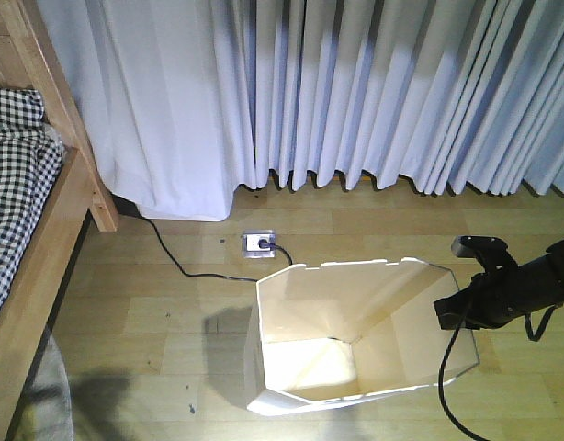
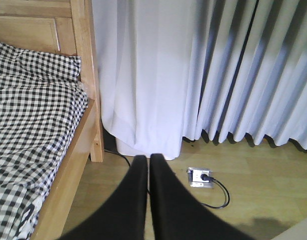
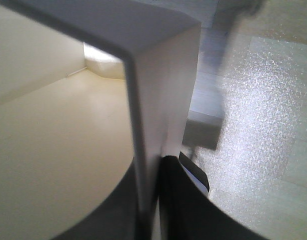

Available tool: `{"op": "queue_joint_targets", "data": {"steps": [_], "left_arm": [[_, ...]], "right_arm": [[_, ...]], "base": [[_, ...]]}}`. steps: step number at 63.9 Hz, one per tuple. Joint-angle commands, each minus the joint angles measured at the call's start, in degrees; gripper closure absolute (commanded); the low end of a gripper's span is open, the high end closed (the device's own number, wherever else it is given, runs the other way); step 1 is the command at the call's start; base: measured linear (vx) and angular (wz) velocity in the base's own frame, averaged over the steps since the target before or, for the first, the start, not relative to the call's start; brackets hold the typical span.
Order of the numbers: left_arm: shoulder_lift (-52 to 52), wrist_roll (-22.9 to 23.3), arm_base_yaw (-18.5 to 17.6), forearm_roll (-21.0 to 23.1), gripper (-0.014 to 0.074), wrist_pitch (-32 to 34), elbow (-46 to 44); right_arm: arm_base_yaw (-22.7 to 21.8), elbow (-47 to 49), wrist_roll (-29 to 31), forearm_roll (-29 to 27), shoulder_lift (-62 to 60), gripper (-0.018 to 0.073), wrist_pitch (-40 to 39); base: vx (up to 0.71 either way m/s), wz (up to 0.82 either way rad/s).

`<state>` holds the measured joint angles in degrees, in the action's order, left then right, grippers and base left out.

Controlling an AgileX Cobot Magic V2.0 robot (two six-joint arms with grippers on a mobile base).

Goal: Move trash bin to bedside with robot
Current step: 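Carry the bin in the right gripper while driving toward the curtains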

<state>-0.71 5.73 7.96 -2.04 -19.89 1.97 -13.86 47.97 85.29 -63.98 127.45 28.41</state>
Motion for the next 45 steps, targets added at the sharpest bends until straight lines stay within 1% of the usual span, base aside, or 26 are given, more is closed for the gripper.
{"op": "queue_joint_targets", "data": {"steps": [1,24,45], "left_arm": [[-0.81,0.25,-0.17,0.13,0.0603,3.76,0.19],[-0.81,0.25,-0.17,0.13,0.0603,3.76,0.19],[-0.81,0.25,-0.17,0.13,0.0603,3.76,0.19]], "right_arm": [[-0.13,0.65,-0.15,-3.15,-3.97,0.0566,10.64],[-0.13,0.65,-0.15,-3.15,-3.97,0.0566,10.64],[-0.13,0.65,-0.15,-3.15,-3.97,0.0566,10.64]], "base": [[0.12,0.01],[0.08,0.00],[0.01,0.00]]}}
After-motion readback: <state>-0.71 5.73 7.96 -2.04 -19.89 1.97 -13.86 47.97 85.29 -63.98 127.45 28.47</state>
